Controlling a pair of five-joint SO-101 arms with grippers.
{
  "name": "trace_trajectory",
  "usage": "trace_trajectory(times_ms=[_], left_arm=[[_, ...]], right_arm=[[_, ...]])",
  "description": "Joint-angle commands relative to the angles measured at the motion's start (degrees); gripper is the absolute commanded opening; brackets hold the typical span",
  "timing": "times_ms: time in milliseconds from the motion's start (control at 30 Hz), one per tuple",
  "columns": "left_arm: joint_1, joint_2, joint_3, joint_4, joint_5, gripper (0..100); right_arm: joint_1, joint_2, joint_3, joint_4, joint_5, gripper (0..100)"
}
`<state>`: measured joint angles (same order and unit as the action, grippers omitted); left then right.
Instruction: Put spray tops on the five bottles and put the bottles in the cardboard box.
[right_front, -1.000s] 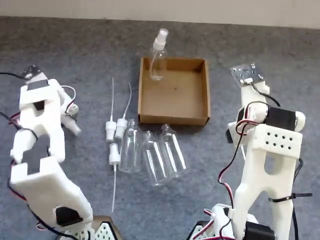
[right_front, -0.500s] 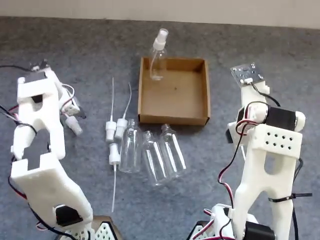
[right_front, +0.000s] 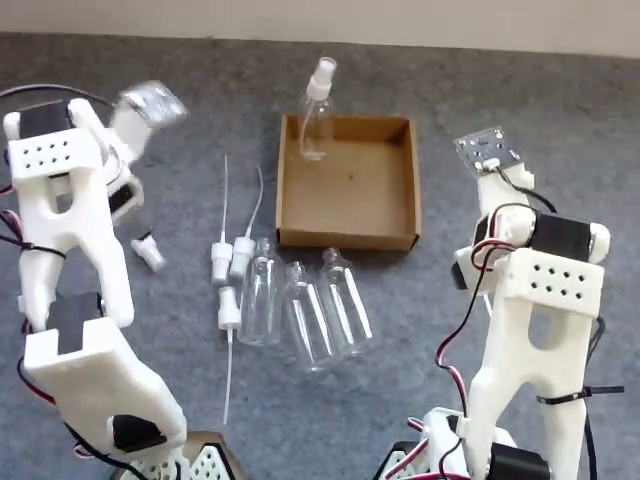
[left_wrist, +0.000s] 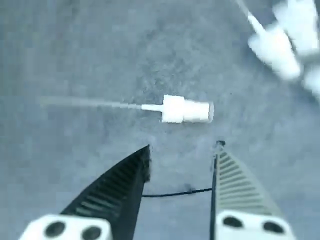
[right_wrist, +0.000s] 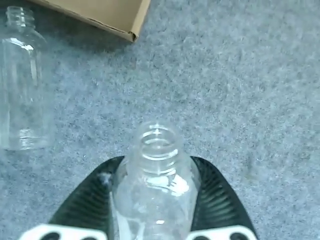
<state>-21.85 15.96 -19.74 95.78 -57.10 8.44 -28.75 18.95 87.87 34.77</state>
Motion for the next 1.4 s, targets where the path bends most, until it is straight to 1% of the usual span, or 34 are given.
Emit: trace_trajectory(times_ms=[0, 100, 200, 400, 467, 533, 700, 833, 933, 1100, 1200, 1300, 1333, 1367], left_arm=[[1.5, 1.5, -2.5, -0.8, -29.2, 18], [1.6, 3.9, -2.5, -0.8, -37.2, 18], [1.3, 7.2, -2.8, -1.2, -41.6, 22], [1.4, 13.5, -2.5, -8.8, -43.5, 23], [1.2, 15.5, -2.5, -9.8, -46.6, 23], [1.1, 17.3, -2.5, -10.2, -47.8, 23], [0.4, 20.9, -2.5, -14.4, -46.9, 22], [0.4, 22.1, -2.9, -14.9, -38.8, 15], [1.0, 22.0, -2.9, -14.5, -34.3, 10], [1.3, 20.3, -5.0, -14.5, -25.4, 8], [1.6, 17.3, -7.3, -14.4, -17.9, 8], [2.7, 14.3, -7.4, -13.5, -10.3, 8], [3.5, 13.7, -7.4, -12.5, -6.7, 8], [4.1, 13.1, -7.4, -11.5, -1.5, 8]], right_arm=[[-0.6, -1.9, -0.3, -0.9, 0.6, 0.5], [-0.6, -1.9, -0.3, -0.8, 0.6, 0.5], [-0.6, -1.9, -0.6, -0.8, 0.4, 0.5], [-0.6, -1.9, -0.7, -0.4, 0.4, 0.5], [-0.6, -1.9, -0.7, -0.3, 0.4, 0.5], [-0.6, -1.9, -0.7, -0.3, 0.4, 0.5], [-0.6, -1.9, -0.7, -0.3, 0.4, 0.5], [-0.6, -1.9, -0.7, -0.3, 0.4, 0.5], [-0.6, -1.9, -0.7, -0.3, 0.4, 0.5], [-0.7, -2.0, -0.8, -0.3, 0.4, 0.5], [-1.9, -2.0, -0.8, -0.1, 0.3, 0.5], [-4.6, -2.0, -0.9, 2.2, -1.9, 0.5], [-5.5, -2.0, -0.9, 2.9, -2.3, 0.5], [-6.2, -2.0, -0.9, 3.2, -2.4, 0.5]])
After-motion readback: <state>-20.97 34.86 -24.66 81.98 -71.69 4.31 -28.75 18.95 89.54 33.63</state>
